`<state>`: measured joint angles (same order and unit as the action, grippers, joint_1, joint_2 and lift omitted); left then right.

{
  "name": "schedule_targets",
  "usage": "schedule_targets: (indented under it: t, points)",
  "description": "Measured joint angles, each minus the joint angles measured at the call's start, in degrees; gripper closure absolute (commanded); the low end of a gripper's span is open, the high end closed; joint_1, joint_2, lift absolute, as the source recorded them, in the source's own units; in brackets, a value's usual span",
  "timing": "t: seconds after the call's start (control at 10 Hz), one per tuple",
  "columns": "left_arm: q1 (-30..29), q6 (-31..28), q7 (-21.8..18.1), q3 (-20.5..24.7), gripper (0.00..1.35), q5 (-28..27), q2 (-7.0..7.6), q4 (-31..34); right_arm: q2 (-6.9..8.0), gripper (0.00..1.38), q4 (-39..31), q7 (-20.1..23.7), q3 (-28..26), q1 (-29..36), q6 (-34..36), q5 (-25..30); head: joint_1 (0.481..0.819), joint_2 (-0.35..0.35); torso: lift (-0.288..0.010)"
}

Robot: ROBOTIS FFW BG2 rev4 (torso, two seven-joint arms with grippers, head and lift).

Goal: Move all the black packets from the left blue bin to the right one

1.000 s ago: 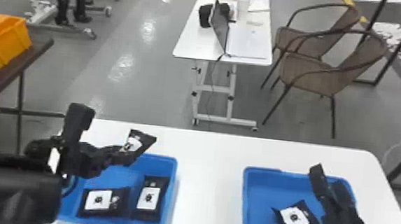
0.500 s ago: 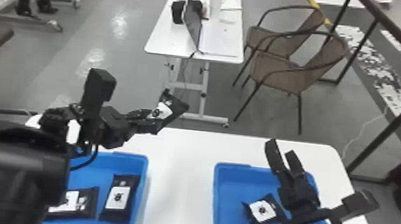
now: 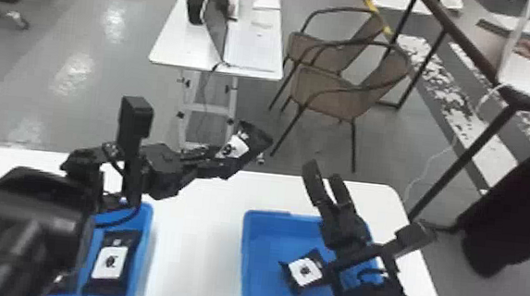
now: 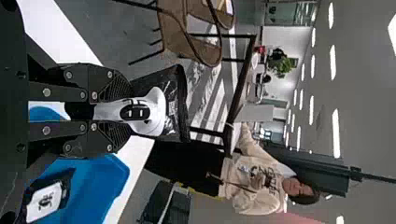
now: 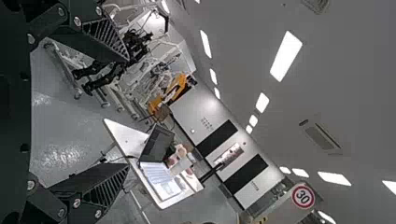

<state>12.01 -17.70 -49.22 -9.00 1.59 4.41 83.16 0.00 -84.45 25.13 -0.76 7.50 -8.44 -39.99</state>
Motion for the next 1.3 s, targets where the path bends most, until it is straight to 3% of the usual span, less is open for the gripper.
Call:
schedule_targets:
  t: [0.2,0.4,0.9,1.0,1.1,1.2,1.3]
  points:
    - [2.5,0.6,-1.1,-3.6,1.03,0.8,-0.02,-3.4,0.0,0.22,0.7,0.5,0.8,-1.7,0.4,0.1,0.695,-0.183,0.0]
    - [4.1,0.4,-2.2,-5.0,1.03,0.6,-1.03,-5.6,-0.01,0.23,1.4,0.6,2.5,-3.3,1.4,-0.1,0.695,-0.183,0.0]
    - [6.4,0.2,-2.2,-8.4,1.03,2.1,-1.43,-8.4,-0.09,0.24,2.5,1.3,6.2,-5.6,4.1,0.0,0.695,-0.165,0.0]
    - [6.6,0.2,-2.2,-8.8,1.03,2.4,-1.55,-8.6,-0.09,0.41,3.1,1.4,7.1,-5.9,4.5,0.0,0.695,-0.158,0.0]
    - [6.8,0.2,-2.2,-9.0,1.03,2.6,-1.58,-8.8,-0.09,0.75,3.7,1.5,7.8,-6.1,5.1,0.0,0.695,-0.151,0.0]
    - [6.9,0.1,-2.2,-9.1,1.03,2.9,-1.58,-8.8,-0.09,0.87,3.9,1.5,8.0,-6.3,6.4,0.0,0.695,-0.145,0.0]
    - [6.9,0.1,-2.2,-9.2,1.0,3.4,-1.58,-8.8,-0.05,0.88,4.1,1.5,8.0,-6.4,6.8,0.2,0.695,-0.144,0.0]
